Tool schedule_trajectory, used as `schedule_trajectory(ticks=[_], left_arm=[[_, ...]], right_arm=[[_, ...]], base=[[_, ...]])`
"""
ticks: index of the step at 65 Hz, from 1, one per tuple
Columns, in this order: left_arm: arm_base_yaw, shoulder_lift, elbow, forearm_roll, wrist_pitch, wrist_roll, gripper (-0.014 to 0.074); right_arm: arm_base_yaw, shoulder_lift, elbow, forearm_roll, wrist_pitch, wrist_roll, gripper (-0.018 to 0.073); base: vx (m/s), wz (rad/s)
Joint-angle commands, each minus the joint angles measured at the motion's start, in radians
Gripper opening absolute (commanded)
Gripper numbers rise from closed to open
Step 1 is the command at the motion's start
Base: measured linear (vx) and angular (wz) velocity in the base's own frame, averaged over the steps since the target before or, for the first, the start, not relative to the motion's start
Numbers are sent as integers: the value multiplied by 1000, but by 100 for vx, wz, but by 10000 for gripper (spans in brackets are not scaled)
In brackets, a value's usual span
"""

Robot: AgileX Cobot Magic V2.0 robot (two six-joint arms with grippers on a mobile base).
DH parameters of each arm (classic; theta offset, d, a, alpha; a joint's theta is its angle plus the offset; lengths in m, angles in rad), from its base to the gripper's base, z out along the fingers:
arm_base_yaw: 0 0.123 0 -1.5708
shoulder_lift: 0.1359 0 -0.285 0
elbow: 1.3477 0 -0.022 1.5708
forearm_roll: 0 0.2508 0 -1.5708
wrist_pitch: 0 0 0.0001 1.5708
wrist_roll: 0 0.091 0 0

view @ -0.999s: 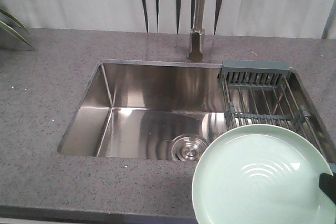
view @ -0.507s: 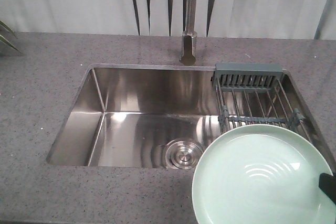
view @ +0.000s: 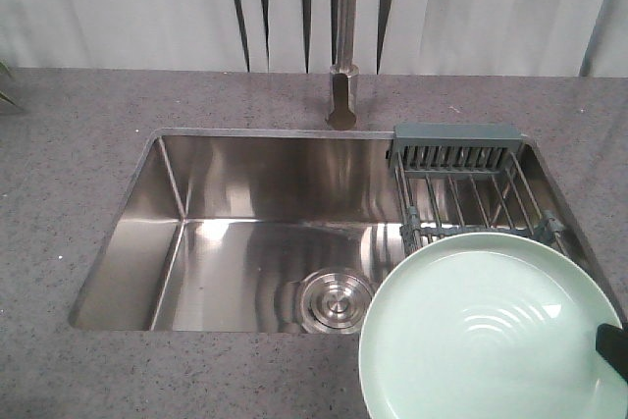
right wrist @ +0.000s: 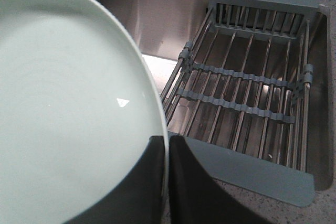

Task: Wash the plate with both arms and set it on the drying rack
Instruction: 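Position the base in front of the sink and drying rack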

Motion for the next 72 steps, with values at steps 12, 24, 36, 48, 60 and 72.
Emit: schedule_trajectory(ticks=[12, 24, 36, 48, 60, 72], left_arm=[[1, -14, -21, -2, -70, -7, -6], [1, -14, -21, -2, -70, -7, -6], [1, -14, -21, -2, -70, -7, -6], [1, -14, -21, -2, -70, -7, -6], [1, -14, -21, -2, -70, -7, -6], [1, -14, -21, -2, -70, -7, -6]], right_arm=[[-7, 4, -27, 35, -60, -8, -1], [-7, 4, -27, 35, -60, -8, -1], [-7, 4, -27, 35, -60, -8, -1], [-7, 4, -27, 35, -60, -8, -1], [-7, 4, -27, 35, -60, -8, -1], [-7, 4, -27, 35, -60, -8, -1]], base=[[5, -3], [5, -2], [5, -2], [5, -1], [4, -1], [3, -1]])
